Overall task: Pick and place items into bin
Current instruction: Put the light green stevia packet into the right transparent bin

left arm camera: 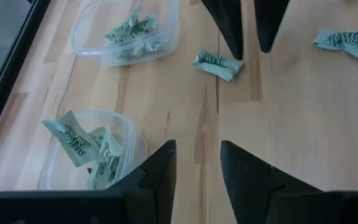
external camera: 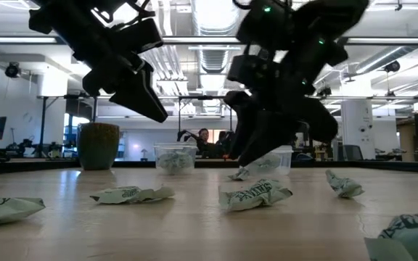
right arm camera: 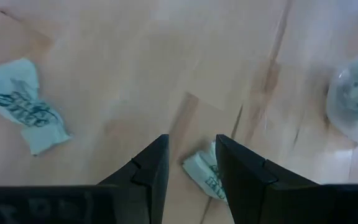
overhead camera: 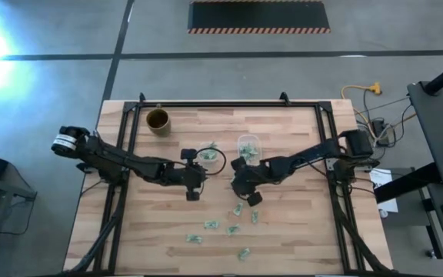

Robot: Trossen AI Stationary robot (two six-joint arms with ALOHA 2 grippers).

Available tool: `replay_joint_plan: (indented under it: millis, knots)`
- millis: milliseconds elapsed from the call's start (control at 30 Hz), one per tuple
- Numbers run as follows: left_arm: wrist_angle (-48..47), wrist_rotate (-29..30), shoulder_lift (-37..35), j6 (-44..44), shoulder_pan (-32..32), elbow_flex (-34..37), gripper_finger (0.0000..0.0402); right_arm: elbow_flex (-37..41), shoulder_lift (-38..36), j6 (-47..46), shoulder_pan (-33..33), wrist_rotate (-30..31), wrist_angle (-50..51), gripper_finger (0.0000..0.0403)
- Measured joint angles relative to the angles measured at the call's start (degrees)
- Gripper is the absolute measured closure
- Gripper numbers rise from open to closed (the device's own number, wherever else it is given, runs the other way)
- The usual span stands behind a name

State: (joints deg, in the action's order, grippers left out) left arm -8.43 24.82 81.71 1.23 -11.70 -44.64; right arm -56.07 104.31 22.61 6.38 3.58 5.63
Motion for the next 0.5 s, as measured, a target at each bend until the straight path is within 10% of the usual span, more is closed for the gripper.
replay_joint_plan:
  millis: [500]
  knots:
    - [-2.1, -0.1, 0.0, 1.4, -0.1, 0.1, 0.0292, -13.7, 8.2, 3.7, -1.2, 1.2, 17.9, 0.0217]
